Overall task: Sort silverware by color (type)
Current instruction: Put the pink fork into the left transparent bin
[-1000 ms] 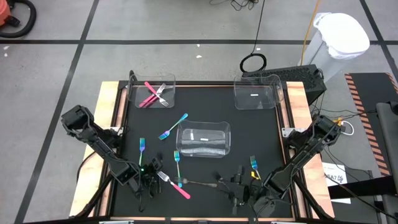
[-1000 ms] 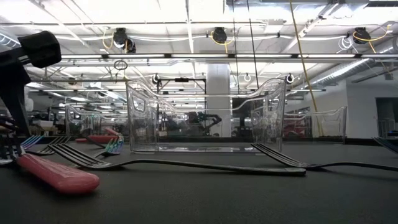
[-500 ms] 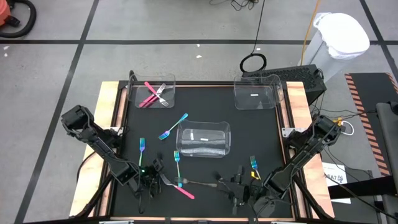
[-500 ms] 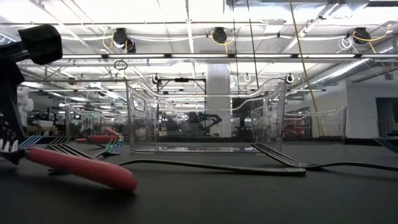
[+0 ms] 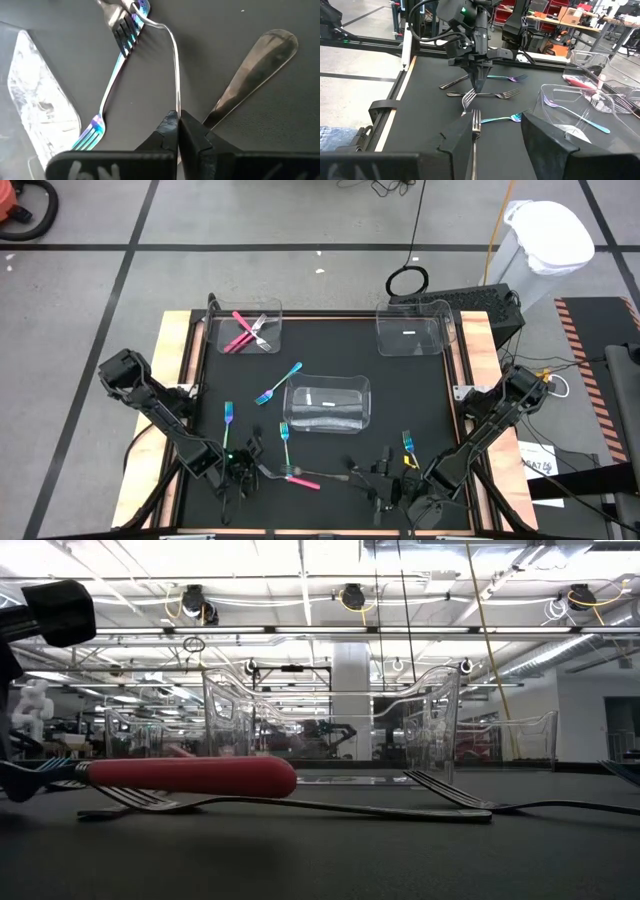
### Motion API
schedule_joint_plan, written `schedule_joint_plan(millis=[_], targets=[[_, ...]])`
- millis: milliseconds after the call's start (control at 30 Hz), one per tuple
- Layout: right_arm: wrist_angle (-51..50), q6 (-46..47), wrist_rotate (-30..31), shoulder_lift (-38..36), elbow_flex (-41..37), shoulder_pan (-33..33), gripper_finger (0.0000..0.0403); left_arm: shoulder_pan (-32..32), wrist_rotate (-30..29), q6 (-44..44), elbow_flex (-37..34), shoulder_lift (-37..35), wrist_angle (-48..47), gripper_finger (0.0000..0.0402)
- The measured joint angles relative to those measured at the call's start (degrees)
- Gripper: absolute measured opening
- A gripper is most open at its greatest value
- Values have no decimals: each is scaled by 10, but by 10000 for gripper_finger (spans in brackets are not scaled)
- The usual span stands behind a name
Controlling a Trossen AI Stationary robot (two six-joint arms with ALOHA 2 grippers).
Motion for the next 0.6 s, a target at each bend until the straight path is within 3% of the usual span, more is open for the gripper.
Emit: schedule_joint_plan(millis=[167, 600], targets=[[0, 0, 0, 0, 0, 0, 164, 0, -5, 0, 0, 0, 0, 1], [0, 0, 0, 0, 0, 0, 164, 0, -97, 37, 36, 0, -1, 0]])
